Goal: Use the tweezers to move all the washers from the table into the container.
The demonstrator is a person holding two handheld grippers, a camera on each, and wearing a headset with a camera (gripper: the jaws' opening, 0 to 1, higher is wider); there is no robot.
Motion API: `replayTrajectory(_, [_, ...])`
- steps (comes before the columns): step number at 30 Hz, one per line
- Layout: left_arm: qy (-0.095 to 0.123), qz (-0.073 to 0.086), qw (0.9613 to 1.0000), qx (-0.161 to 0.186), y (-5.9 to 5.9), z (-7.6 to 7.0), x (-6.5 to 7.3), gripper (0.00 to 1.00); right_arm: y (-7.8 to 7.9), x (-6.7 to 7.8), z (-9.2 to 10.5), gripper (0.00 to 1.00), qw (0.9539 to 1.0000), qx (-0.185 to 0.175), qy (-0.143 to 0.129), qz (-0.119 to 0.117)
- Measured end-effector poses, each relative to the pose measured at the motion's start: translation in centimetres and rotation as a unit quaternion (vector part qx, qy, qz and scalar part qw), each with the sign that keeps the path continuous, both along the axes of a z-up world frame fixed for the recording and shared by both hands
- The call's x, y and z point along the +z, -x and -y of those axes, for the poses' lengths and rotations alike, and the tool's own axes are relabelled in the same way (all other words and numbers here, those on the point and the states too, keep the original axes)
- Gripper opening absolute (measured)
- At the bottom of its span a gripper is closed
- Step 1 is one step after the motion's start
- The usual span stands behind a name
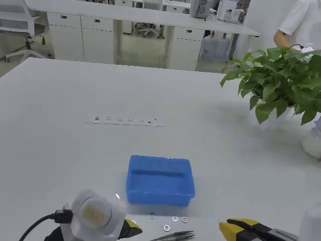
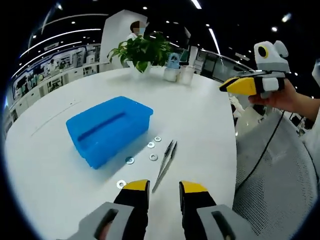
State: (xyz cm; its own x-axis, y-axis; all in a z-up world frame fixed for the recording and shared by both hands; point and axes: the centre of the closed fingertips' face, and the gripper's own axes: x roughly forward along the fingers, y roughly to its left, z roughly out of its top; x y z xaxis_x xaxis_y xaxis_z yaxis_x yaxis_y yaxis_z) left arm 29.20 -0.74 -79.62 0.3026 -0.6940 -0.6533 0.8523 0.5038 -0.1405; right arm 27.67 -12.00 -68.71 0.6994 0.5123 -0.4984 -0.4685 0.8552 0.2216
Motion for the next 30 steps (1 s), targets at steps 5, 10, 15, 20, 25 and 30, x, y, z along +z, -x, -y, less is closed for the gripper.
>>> replayTrajectory(5, [-0.032,0.011,0.9991,-0.024,-0.5,0.0,-1.5,0.17,0.0,-0.1,0.3,0.06,1.0000,-0.003,0.006,-0.002])
replayTrajectory(10, [-0.040,0.027,0.9982,-0.037,-0.9,0.3,-2.0,0.08,0.3,-0.5,-0.1,0.05,0.9999,0.004,0.012,-0.007])
replayTrajectory(15, [-0.060,0.032,0.9957,-0.063,-0.4,0.7,-2.9,0.05,0.5,-0.3,-0.6,0.04,0.9997,0.014,0.017,-0.005])
replayTrajectory(20, [-0.077,0.054,0.9923,-0.080,0.0,0.9,-3.0,0.00,0.6,-0.2,-1.3,0.03,0.9995,0.024,0.021,-0.001])
replayTrajectory(25, [-0.055,0.037,0.9948,-0.077,1.1,1.1,-1.5,0.00,1.3,-0.7,-3.0,0.03,0.9979,0.057,0.029,0.005])
replayTrajectory(30, [-0.029,0.041,0.9968,-0.062,1.8,1.3,1.1,0.00,2.3,-2.4,-4.7,0.11,0.9946,0.091,0.049,-0.011])
